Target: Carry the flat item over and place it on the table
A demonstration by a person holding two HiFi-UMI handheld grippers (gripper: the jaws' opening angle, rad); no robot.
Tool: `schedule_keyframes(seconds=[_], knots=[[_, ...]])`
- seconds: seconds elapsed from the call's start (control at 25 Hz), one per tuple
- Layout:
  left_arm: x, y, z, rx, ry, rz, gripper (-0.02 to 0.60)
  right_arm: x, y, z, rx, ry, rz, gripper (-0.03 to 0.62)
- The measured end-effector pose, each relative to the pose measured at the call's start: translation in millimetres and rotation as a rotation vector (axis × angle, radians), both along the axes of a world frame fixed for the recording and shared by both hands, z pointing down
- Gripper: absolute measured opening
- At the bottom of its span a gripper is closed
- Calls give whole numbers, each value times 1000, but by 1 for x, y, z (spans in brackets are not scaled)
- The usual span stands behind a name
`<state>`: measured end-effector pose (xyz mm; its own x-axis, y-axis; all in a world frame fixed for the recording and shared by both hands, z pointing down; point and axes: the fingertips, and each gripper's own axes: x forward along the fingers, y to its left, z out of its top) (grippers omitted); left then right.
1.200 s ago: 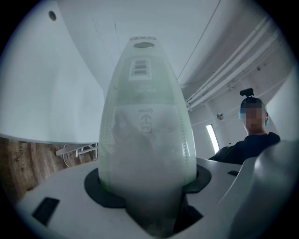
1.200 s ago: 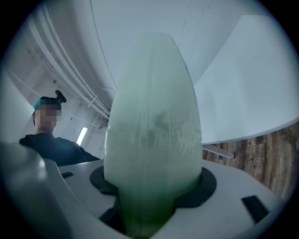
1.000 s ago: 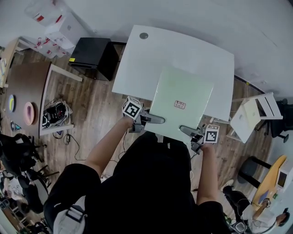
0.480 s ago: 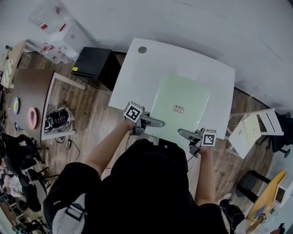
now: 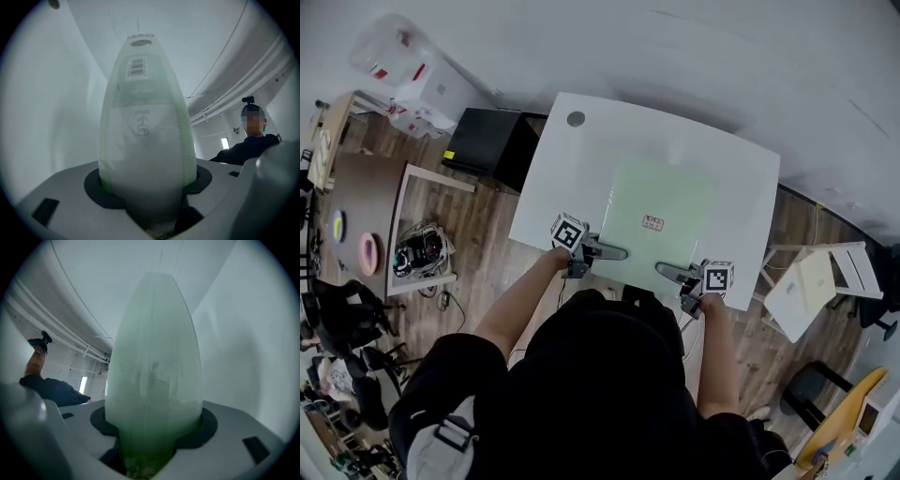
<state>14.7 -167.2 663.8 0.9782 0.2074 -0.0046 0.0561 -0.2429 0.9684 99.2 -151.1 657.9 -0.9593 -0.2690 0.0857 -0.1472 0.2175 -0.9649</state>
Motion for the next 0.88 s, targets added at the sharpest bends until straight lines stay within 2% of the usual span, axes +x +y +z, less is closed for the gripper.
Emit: schedule_keyframes(seconds=[0.28, 0.4, 0.56, 0.76, 0.88], knots=[[10, -28, 20, -17, -23, -28, 299, 8, -27, 18, -17, -7, 5, 296], [14, -42, 30, -33, -33, -36, 300, 13, -37, 34, -58, -9, 15, 296], [22, -72, 57, -43, -86, -38, 302, 23, -64, 61, -117, -21, 28, 296], [24, -79, 79, -92, -144, -55, 306, 24, -73, 72, -144, -45, 22, 296], [27, -84, 80, -110, -111, -63, 313, 27, -76, 88, -196, -14, 22, 296]])
